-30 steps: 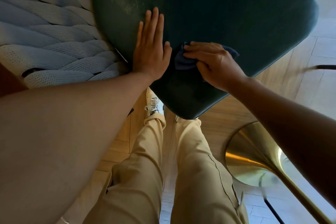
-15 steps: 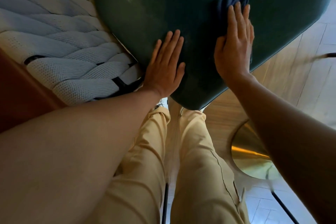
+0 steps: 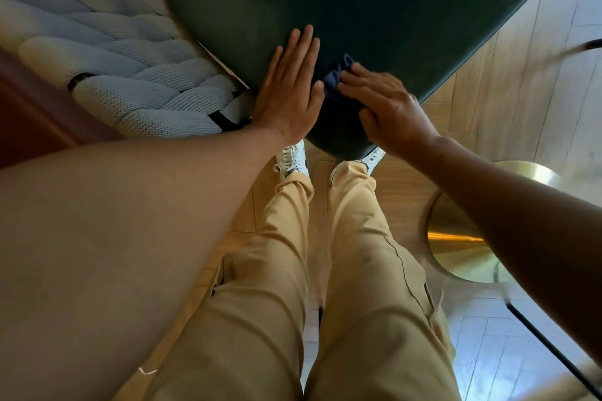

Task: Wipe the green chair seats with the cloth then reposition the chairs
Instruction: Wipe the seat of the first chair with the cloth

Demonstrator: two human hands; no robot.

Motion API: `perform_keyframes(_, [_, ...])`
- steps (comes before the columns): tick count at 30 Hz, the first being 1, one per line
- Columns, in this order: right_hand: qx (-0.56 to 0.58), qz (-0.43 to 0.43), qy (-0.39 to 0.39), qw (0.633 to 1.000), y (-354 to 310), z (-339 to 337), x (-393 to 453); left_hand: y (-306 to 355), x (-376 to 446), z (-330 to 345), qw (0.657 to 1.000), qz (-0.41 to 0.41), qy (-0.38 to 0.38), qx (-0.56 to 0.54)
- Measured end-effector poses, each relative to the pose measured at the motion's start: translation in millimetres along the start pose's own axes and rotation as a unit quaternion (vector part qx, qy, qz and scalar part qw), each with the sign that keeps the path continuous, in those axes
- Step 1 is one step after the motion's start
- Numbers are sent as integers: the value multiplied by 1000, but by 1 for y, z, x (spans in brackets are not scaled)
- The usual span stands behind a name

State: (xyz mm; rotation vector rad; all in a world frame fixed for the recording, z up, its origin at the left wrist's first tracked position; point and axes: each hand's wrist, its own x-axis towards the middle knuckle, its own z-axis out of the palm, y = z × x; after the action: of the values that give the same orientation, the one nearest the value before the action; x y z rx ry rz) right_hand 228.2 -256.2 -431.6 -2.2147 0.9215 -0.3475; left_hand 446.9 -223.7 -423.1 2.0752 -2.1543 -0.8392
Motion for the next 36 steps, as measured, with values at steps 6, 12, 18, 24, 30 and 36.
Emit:
perform_keyframes(6, [15, 43, -183, 982, -43, -29, -21, 20, -23, -39, 984, -66, -163, -1])
perform_keyframes(12, [258, 418, -148, 859, -86, -91, -5, 53, -47, -94, 958, -8, -274, -91])
perform_keyframes(18, [421, 475, -141, 760, -106, -164, 0, 95, -45, -160, 979, 28, -145, -143])
perform_keyframes(24, [429, 449, -232, 748, -121, -232, -9, 139, -28, -220, 983, 84, -110, -124])
perform_keyframes(30, [255, 365, -238, 863, -139, -274, 13, 157, -17, -264, 987, 93, -90, -95])
perform_keyframes(36, [198, 368, -145, 897, -144, -281, 45, 142, -1, -289, 987, 95, -98, -81])
